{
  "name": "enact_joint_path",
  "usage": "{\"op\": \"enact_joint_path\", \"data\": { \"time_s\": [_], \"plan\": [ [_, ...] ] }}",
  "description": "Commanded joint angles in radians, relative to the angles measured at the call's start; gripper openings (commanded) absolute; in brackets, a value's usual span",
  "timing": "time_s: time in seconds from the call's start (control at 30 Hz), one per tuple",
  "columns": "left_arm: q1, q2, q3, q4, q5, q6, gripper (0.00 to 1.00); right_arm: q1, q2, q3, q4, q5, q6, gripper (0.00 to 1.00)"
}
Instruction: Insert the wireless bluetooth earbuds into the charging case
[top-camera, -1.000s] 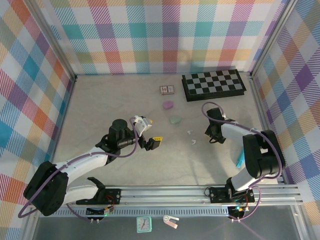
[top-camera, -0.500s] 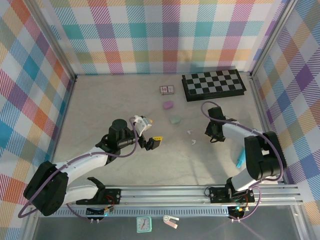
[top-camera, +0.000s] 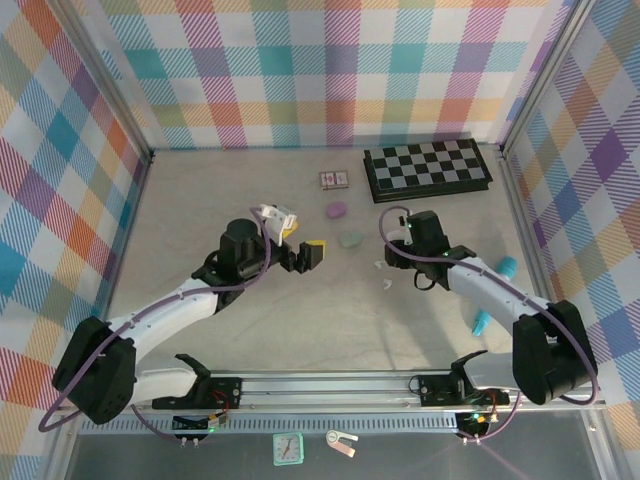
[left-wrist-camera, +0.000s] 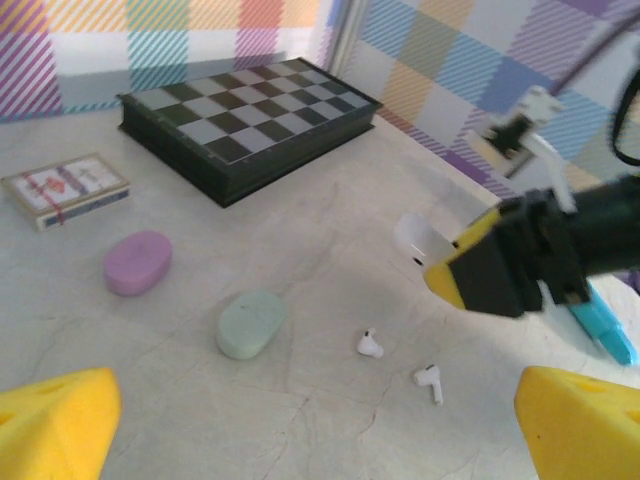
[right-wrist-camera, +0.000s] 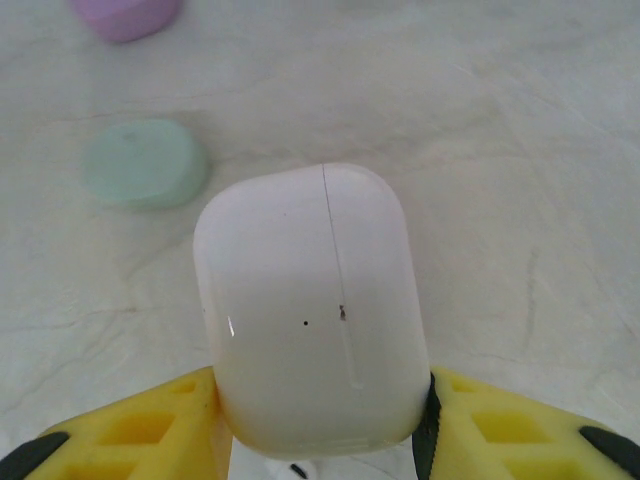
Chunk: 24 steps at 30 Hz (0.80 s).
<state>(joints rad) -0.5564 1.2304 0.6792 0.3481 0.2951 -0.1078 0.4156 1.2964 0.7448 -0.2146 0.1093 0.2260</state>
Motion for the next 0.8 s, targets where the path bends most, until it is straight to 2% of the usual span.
{"op": "enact_joint_path", "data": {
  "time_s": [0.0, 0.1, 0.17, 0.3, 0.4, 0.6, 0.77],
  "plan": [
    [0.026, 0.033, 0.067, -0.11, -0.031, -0.184, 1.0, 0.044, -0.046, -0.016, 0.069, -0.05, -0.145, 0.47],
    [0.042, 0.076, 0.149, -0.223, 0.003, -0.3, 1.0, 0.077, -0.069, -0.015, 0.08, -0.071, -0.196, 0.47],
    [0.054, 0.119, 0.253, -0.378, 0.051, -0.337, 1.0, 0.096, -0.085, -0.014, 0.083, -0.077, -0.224, 0.47],
    [0.061, 0.22, 0.434, -0.613, 0.191, -0.317, 0.99, 0.121, -0.108, -0.009, 0.075, -0.097, -0.256, 0.47],
    [0.053, 0.305, 0.528, -0.724, 0.321, -0.329, 0.93, 0.137, -0.125, -0.003, 0.067, -0.111, -0.271, 0.47],
    [0.001, 0.372, 0.584, -0.713, 0.416, -0.359, 0.82, 0.156, -0.135, 0.005, 0.071, -0.11, -0.275, 0.47],
    [-0.026, 0.403, 0.54, -0.497, 0.462, -0.503, 0.74, 0.168, -0.135, 0.007, 0.099, -0.128, -0.262, 0.47]
  ]
}}
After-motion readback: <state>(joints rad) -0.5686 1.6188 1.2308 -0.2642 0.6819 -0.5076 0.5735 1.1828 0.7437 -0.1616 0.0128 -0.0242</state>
